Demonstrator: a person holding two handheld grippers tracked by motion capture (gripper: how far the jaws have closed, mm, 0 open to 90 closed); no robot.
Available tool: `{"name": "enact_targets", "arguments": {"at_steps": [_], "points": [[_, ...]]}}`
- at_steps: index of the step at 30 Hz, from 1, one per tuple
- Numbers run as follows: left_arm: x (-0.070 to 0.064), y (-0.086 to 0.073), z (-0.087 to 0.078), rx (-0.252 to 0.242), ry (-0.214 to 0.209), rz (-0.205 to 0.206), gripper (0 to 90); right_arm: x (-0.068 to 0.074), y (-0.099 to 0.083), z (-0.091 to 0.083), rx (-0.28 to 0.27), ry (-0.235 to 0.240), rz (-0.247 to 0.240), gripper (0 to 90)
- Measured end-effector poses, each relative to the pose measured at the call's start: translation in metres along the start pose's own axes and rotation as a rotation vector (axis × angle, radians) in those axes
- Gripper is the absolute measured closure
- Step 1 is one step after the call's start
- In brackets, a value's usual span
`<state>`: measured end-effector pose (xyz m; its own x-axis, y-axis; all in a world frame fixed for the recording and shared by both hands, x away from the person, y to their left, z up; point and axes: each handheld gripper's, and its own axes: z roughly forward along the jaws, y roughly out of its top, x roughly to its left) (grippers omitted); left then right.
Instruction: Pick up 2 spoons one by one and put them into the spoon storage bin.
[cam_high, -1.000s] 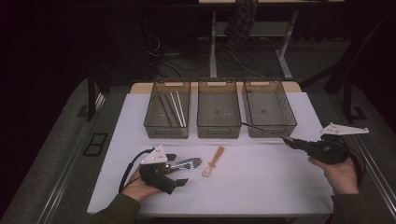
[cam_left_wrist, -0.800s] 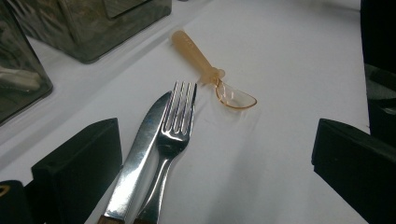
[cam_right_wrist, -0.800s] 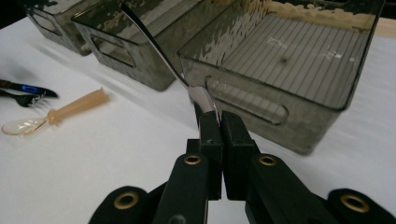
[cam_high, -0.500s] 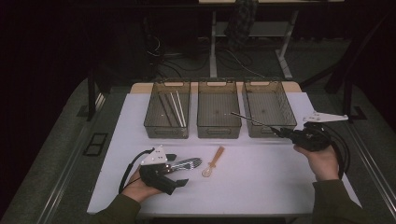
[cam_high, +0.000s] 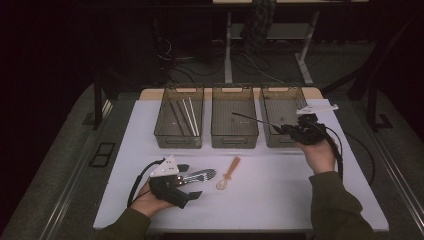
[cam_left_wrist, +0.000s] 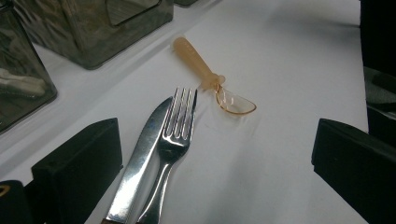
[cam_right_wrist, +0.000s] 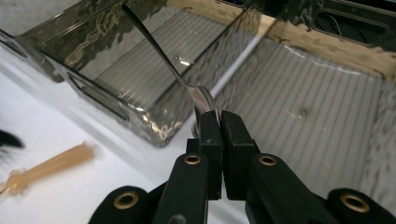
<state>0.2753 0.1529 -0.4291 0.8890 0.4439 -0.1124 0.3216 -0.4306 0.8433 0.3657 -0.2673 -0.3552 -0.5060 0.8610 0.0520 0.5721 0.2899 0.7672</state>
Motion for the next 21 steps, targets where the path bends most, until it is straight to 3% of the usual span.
{"name": "enact_targets", "arguments": {"at_steps": [9, 21], "points": [[0.000, 0.000, 0.000, -0.003, -0.004, 0.004, 0.5, 0.016, 0.032, 0.038, 0.064, -0.032, -0.040, 87.5], [-0.001, 0.001, -0.001, -0.008, -0.012, 0.006, 0.6, 0.035, 0.050, 0.077, 0.120, -0.048, -0.062, 87.1]]}}
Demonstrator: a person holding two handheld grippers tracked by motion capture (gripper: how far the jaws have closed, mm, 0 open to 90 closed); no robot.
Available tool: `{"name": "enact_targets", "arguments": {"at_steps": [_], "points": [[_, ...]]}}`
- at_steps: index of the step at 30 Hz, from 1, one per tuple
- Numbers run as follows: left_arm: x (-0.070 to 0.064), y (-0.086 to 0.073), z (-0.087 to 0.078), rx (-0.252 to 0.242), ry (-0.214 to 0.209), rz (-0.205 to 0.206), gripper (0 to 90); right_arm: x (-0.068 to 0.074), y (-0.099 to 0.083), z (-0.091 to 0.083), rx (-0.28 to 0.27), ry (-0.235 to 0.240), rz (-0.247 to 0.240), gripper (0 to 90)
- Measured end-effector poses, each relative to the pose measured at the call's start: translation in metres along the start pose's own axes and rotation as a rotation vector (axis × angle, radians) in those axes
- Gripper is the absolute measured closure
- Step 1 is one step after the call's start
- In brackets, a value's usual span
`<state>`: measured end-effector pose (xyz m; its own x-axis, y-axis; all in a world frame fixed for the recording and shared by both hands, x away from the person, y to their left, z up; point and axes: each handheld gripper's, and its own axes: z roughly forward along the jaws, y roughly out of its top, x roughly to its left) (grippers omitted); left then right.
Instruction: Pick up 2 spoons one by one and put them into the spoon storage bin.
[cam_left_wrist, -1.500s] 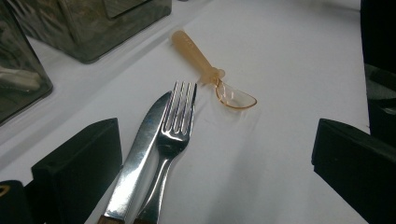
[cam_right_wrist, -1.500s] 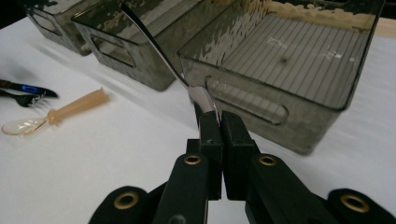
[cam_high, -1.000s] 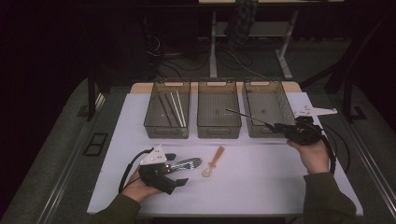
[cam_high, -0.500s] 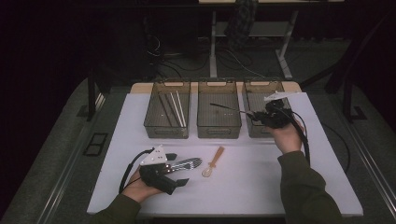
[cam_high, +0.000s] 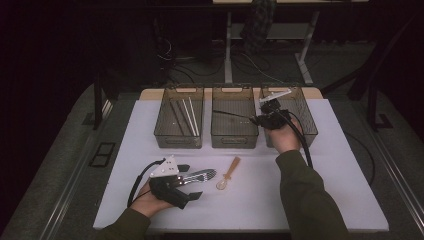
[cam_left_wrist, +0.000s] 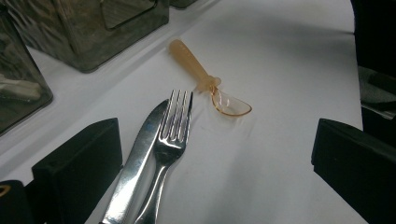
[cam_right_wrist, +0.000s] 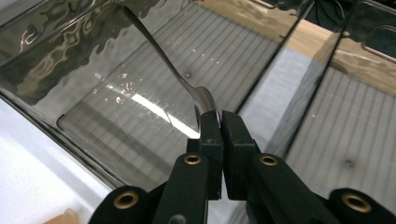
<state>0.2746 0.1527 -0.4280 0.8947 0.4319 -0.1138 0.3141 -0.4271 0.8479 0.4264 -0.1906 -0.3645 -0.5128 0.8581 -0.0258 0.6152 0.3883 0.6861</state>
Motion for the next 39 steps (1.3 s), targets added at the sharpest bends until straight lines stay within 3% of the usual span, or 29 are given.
{"name": "enact_targets", "arguments": {"at_steps": [2, 9, 17, 23, 29, 39], "points": [[0.000, 0.000, 0.000, 0.000, -0.002, 0.001, 0.6, 0.003, 0.000, 0.003, -0.002, 0.002, -0.005, 85.5], [0.000, 0.000, 0.000, 0.000, -0.002, 0.001, 0.6, 0.002, -0.002, 0.003, -0.023, 0.023, 0.008, 61.8], [0.000, 0.000, 0.000, 0.002, 0.007, -0.005, 0.9, -0.009, -0.024, -0.011, -0.094, 0.140, 0.052, 40.6], [0.003, 0.000, 0.000, -0.001, 0.008, -0.017, 2.3, -0.016, -0.052, -0.028, -0.166, 0.202, 0.045, 28.2], [0.005, 0.001, 0.000, 0.002, 0.022, -0.038, 4.2, -0.018, -0.077, -0.046, -0.224, 0.254, 0.035, 21.9], [0.010, 0.005, 0.002, 0.036, 0.065, -0.052, 14.1, -0.013, -0.120, -0.060, -0.251, 0.233, 0.000, 17.9]]}}
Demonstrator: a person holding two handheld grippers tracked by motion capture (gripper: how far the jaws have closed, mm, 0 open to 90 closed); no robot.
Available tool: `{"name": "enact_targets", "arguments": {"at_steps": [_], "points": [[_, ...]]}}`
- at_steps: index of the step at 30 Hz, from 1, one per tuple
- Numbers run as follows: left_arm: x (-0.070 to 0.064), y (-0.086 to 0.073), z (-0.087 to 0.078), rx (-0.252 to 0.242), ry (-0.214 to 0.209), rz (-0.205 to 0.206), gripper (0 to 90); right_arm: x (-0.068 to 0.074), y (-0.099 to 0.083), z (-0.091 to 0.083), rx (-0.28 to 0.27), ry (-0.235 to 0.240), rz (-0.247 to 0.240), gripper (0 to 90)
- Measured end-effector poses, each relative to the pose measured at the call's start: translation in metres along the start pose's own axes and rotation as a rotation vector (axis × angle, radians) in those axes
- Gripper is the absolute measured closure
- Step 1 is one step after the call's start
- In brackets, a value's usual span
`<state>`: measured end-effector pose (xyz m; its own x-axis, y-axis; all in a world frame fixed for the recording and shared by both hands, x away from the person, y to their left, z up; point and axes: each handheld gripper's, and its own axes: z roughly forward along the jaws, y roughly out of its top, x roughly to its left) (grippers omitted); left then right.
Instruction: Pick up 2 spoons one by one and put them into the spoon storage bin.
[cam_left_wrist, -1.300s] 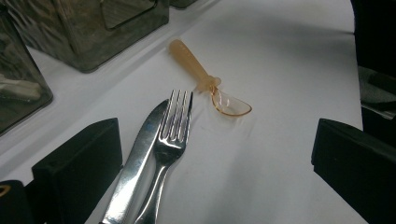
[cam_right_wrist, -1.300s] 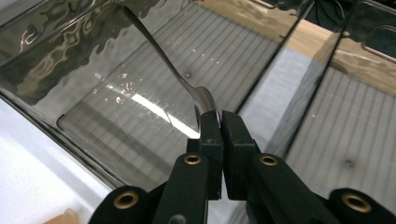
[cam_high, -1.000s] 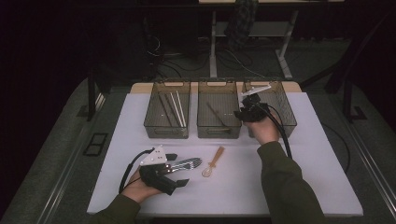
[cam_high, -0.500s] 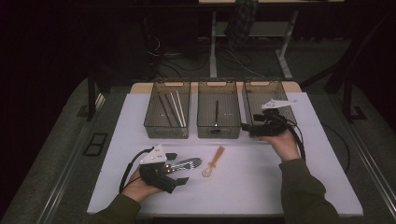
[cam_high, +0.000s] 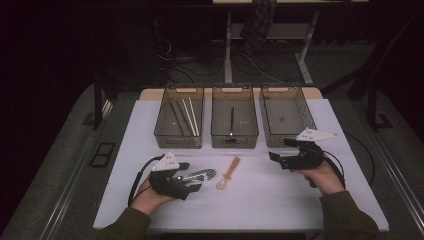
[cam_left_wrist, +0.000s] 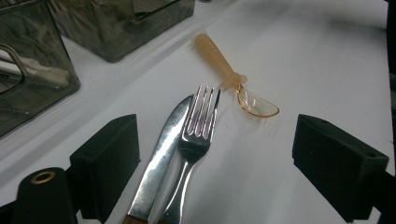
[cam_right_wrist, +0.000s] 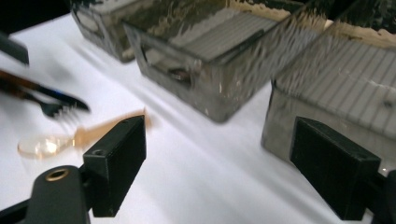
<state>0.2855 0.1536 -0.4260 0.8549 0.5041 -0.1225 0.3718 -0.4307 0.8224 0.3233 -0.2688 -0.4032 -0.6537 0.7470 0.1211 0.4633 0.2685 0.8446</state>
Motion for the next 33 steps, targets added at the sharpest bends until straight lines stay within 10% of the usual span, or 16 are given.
{"name": "enact_targets", "arguments": {"at_steps": [18, 33], "points": [[0.002, 0.026, 0.011, -0.016, 0.038, -0.052, 58.2, 0.012, -0.067, -0.032, 0.030, 0.004, 0.021, 17.7], [0.001, 0.062, 0.070, 0.032, 0.036, -0.078, 48.4, 0.014, -0.070, -0.027, 0.055, -0.003, 0.006, 17.7]]}}
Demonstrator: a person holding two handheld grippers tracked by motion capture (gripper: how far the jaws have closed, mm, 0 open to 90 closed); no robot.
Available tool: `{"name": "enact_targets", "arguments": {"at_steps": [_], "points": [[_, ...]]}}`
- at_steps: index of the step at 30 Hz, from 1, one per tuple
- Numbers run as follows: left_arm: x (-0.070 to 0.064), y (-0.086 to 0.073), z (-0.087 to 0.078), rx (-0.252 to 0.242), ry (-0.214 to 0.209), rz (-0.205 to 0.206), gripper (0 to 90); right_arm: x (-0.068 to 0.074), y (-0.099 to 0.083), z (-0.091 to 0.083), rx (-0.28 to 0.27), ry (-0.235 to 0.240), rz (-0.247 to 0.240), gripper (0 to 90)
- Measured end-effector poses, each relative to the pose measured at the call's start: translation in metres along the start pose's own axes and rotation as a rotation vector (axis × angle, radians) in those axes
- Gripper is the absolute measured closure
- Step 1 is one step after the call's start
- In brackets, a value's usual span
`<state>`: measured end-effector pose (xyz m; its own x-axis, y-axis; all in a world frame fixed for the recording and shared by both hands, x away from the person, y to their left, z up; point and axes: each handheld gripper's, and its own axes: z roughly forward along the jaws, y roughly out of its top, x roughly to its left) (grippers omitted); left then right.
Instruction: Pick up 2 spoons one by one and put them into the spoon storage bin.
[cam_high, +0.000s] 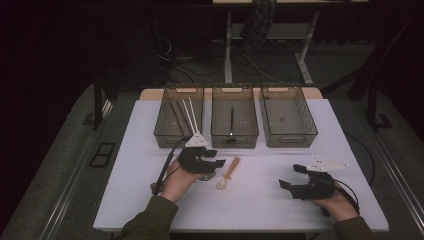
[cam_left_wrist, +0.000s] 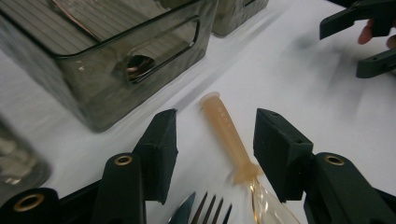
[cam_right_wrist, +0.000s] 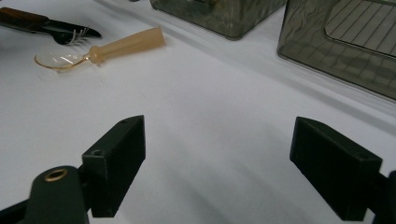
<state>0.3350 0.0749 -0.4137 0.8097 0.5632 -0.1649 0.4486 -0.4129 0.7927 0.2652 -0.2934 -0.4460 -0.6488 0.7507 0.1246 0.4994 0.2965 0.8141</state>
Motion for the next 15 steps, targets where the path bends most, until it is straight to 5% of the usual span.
{"name": "enact_targets", "arguments": {"at_steps": [15], "points": [[-0.011, 0.016, 0.061, 0.133, 0.020, 0.040, 53.6, -0.002, 0.000, -0.001, -0.016, -0.004, 0.021, 17.6]]}}
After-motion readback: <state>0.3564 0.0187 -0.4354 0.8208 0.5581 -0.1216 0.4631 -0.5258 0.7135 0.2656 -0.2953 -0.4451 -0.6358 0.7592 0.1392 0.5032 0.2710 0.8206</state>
